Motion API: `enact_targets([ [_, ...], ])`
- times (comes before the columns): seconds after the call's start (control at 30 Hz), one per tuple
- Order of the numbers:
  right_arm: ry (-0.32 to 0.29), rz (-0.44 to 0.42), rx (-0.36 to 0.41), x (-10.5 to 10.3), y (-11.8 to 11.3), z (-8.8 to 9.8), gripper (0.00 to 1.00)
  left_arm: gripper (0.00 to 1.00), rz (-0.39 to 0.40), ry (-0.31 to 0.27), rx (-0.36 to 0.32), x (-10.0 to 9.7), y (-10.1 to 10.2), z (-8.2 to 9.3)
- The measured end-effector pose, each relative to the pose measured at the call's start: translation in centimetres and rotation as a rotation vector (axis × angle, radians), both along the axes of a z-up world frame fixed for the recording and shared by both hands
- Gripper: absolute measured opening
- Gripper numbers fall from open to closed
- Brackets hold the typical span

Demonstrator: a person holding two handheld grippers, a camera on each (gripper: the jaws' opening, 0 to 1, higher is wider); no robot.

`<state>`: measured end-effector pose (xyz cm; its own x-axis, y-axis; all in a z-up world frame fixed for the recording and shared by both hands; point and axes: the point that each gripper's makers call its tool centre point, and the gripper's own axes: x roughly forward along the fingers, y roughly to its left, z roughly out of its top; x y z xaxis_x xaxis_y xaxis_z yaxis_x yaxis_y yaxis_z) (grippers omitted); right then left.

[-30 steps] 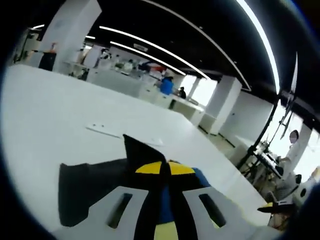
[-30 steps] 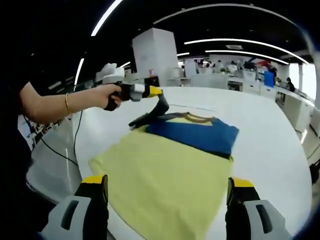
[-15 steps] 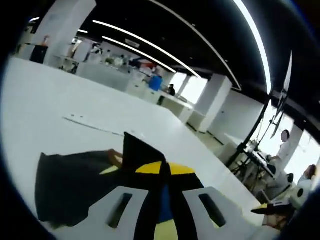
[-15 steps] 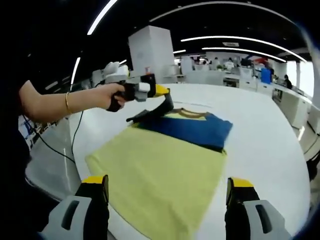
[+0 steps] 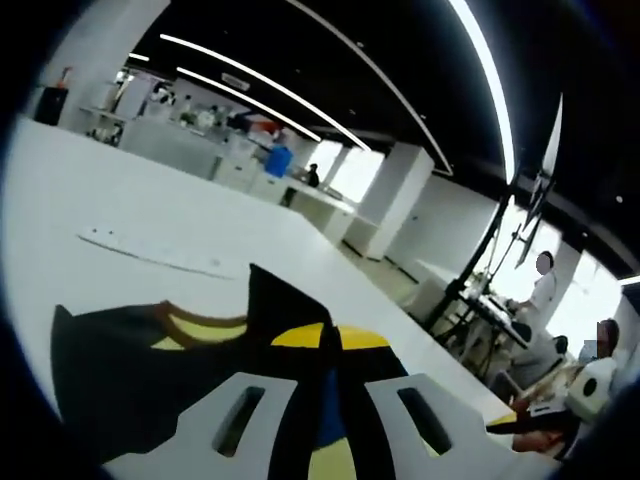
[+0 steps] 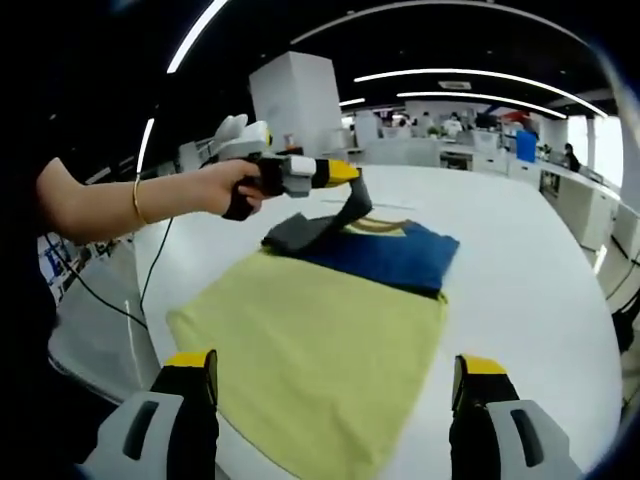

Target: Fold the garment on the visible template until the final outline fits inside the template.

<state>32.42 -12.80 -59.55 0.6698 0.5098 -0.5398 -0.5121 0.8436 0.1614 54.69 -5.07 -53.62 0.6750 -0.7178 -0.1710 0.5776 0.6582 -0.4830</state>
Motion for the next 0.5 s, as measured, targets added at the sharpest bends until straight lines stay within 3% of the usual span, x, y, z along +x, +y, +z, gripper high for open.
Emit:
enact_targets([
  [0.5, 0.014, -0.011, -0.005, -0.1, -0.3, -0.5, 0.96, 0.0, -0.1, 0.082, -0.053, -1.7, -5.3, -0.7],
])
